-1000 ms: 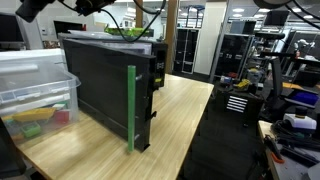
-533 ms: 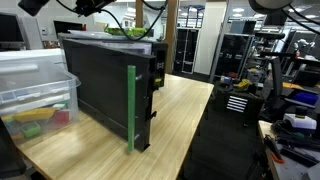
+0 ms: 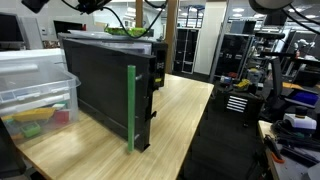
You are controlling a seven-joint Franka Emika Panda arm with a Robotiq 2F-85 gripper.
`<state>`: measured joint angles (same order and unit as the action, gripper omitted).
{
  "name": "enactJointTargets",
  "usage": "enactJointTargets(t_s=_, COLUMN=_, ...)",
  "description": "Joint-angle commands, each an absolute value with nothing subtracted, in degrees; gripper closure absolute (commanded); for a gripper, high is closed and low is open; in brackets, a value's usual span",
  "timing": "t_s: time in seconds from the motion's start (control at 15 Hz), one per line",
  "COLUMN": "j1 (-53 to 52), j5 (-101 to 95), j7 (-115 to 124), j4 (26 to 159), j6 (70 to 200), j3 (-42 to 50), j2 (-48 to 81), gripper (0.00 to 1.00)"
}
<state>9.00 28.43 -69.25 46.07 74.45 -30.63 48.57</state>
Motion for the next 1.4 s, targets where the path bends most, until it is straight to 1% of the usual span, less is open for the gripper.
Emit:
enactJointTargets(t_s=0.0, j1=9.0, j5=28.4, j7=-69.2, j4=46.1, j6=74.4, j3=-30.6, j2=48.6, gripper=0.00)
enactJointTargets(t_s=0.8, j1=8.8, j5=27.8, j7=-69.6, j4=46.2, j6=74.7, j3=-30.4, j2=48.3, gripper=0.00)
enactJointTargets(t_s=0.93, j1=8.4, j5=27.0, j7=-68.7, j4=46.5, j6=75.8, j3=-29.5, j2=48.0, gripper=0.00)
enactJointTargets(t_s=1.33, j1=5.6, j5=19.6, j7=-60.7, j4=47.3, j6=80.3, j3=-22.3, j2=46.9, gripper=0.00)
